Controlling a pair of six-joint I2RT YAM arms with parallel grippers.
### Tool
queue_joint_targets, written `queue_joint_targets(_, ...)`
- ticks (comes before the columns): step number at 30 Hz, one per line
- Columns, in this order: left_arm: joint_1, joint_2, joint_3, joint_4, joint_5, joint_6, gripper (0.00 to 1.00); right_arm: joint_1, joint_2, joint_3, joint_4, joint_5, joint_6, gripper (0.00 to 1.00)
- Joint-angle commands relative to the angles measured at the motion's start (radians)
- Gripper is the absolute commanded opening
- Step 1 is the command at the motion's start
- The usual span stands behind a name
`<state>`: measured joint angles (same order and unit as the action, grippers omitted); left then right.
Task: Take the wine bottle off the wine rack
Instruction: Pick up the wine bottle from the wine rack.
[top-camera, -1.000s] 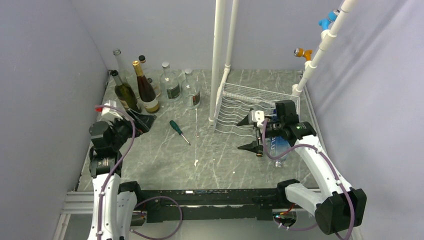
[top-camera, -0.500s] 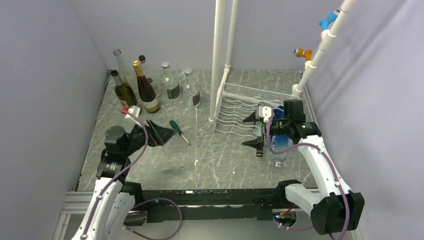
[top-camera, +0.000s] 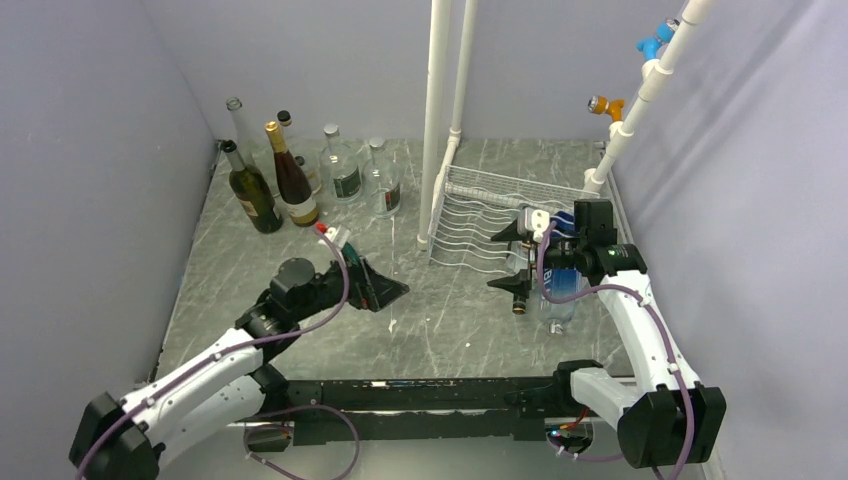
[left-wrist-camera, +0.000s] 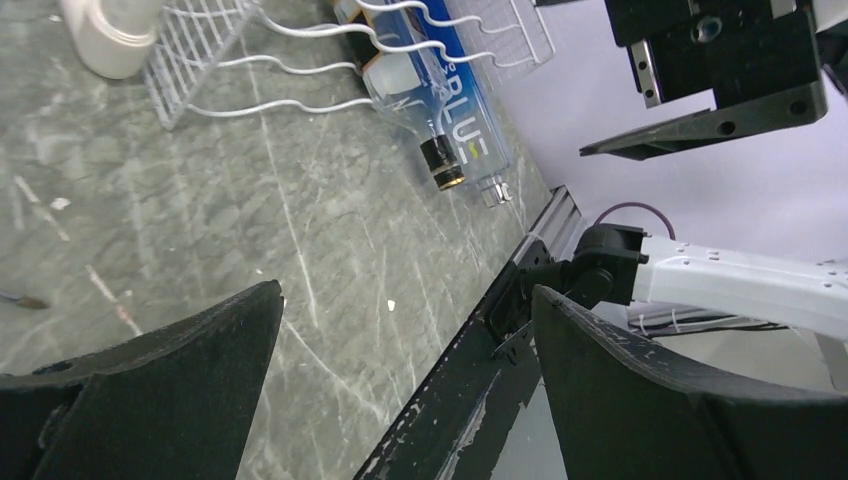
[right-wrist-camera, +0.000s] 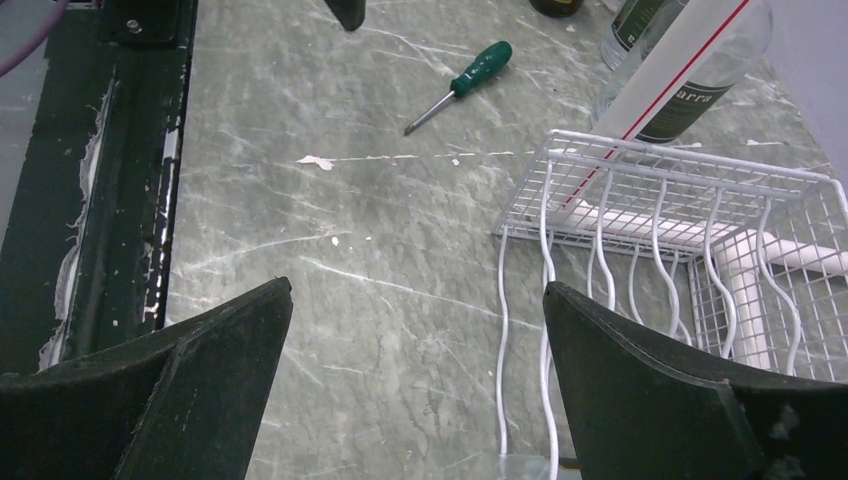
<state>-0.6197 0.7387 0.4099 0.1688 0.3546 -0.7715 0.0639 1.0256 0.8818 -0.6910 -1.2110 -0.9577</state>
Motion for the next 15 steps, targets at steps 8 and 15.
queue_joint_targets(8,-0.262,0.365,0.024,0.466,-0.215,-0.011,1.0,-0.02,-0.018,0.028,0.025,-0.047,0.016,1.0)
queue_joint_targets(15,-0.349,0.588,0.087,0.62,-0.229,-0.029,1.0,-0.027,-0.023,0.025,0.034,-0.044,0.024,1.0)
